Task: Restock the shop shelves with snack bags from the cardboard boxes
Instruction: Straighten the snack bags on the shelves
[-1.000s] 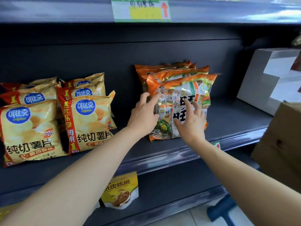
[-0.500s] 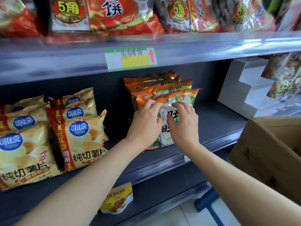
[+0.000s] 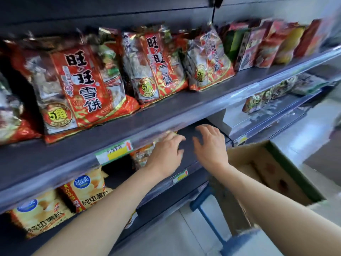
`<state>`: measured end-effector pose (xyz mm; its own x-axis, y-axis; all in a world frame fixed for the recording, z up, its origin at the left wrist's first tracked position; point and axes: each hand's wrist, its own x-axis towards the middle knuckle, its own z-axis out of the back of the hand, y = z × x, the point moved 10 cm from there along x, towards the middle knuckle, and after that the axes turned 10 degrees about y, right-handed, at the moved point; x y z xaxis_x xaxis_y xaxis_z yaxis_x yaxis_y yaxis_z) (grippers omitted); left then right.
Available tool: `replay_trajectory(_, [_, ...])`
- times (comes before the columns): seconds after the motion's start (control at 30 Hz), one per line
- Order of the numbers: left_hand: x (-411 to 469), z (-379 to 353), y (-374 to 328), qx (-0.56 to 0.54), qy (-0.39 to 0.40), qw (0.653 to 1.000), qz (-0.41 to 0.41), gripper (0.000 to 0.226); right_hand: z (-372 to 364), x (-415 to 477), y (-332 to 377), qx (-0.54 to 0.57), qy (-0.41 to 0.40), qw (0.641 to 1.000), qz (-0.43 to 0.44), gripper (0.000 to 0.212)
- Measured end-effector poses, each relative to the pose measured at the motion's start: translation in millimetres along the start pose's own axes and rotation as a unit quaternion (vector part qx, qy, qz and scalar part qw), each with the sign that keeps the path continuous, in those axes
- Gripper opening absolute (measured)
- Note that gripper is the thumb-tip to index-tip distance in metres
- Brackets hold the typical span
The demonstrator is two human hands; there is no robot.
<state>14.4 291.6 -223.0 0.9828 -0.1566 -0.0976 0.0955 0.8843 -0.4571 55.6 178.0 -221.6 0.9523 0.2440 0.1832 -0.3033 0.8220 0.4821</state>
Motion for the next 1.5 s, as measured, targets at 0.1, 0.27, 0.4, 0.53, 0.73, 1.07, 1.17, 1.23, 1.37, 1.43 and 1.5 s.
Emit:
replay_trajectory(0.1, [-6, 35, -28, -0.015, 0.012, 1.000, 0.012, 0.038, 47, 1, 18, -0.002, 0.021, 1.000, 0.012, 0.031])
replay_trajectory(0.27, [-16, 105, -55, -0.018, 0.008, 0.997, 0.068, 0.036, 111, 17, 63, 0.012, 0.078, 0.994, 0.070, 0.035])
replay_trajectory(0.4, [-25, 150, -60, -0.036, -0.006, 0.993, 0.116, 0.040, 148, 35, 94, -0.002, 0.110, 0.987, 0.120, 0.038])
replay_trajectory(0.53, [-28, 171, -72, -0.037, -0.030, 0.990, 0.131, 0.040, 169, 42, 100, -0.008, 0.125, 0.983, 0.136, 0.038])
replay_trajectory(0.73, [-23, 174, -78, -0.052, -0.027, 0.988, 0.145, 0.038, 178, 47, 88, -0.020, 0.152, 0.981, 0.119, 0.042])
replay_trajectory(1.07, [2, 183, -63, -0.057, -0.018, 0.988, 0.140, 0.038, 180, 69, 75, -0.048, 0.182, 0.979, 0.078, 0.044])
replay_trajectory(1.17, [10, 185, -53, -0.052, -0.017, 0.988, 0.143, 0.037, 175, 78, 75, -0.058, 0.190, 0.977, 0.072, 0.045])
replay_trajectory(1.23, [15, 187, -47, -0.049, -0.019, 0.987, 0.149, 0.036, 170, 83, 74, -0.057, 0.194, 0.977, 0.071, 0.046])
replay_trajectory(1.37, [21, 180, -38, -0.044, -0.010, 0.983, 0.176, 0.038, 161, 93, 66, -0.045, 0.208, 0.975, 0.071, 0.048])
replay_trajectory(1.43, [26, 178, -34, -0.047, -0.010, 0.979, 0.196, 0.038, 157, 99, 60, -0.038, 0.220, 0.972, 0.072, 0.048])
replay_trajectory(1.5, [31, 180, -29, -0.056, -0.024, 0.974, 0.218, 0.038, 155, 108, 56, -0.031, 0.231, 0.969, 0.081, 0.047])
